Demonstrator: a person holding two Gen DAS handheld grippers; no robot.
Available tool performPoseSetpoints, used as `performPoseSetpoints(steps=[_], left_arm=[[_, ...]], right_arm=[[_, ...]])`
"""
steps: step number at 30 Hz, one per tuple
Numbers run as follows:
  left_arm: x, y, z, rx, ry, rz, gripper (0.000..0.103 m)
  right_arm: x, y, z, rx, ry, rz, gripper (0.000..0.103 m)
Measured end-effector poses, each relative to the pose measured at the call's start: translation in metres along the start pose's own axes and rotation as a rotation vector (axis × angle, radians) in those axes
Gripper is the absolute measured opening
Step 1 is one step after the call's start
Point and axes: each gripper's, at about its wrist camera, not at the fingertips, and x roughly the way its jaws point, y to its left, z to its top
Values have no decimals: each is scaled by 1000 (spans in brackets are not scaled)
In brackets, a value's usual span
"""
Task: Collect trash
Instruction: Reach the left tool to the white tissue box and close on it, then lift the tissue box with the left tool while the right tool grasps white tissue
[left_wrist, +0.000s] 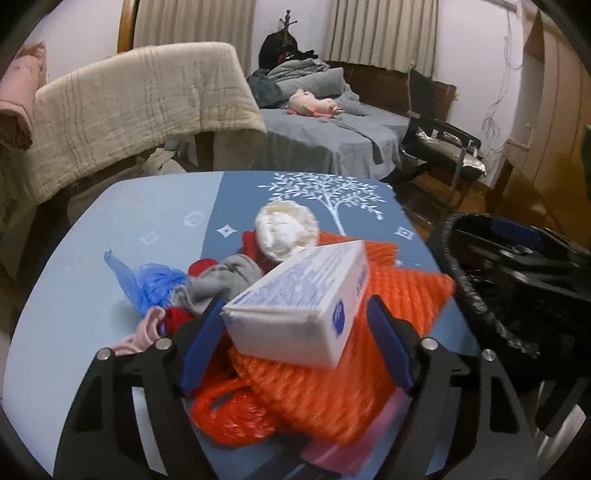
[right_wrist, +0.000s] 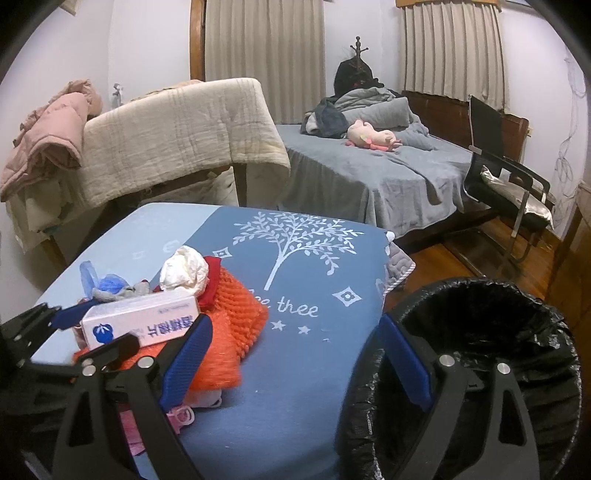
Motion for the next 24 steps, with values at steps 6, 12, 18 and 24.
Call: performPoseSetpoints(steps=[6,12,18,24], left_arm=[[-9,-11,-1,13,-6,-47,74],[3,1,13,5,-11,-17,85],[27,10,23,-10,39,-53,86],[39,1,11,-7,100,-93,69]], right_arm=[[-2,-4,0,6,-4,-9,90],[-3,-9,0,10,-5,-15,90],[-1,-10,0,12,0,-15,90],[1,-9,-1,10,6,-13,90]])
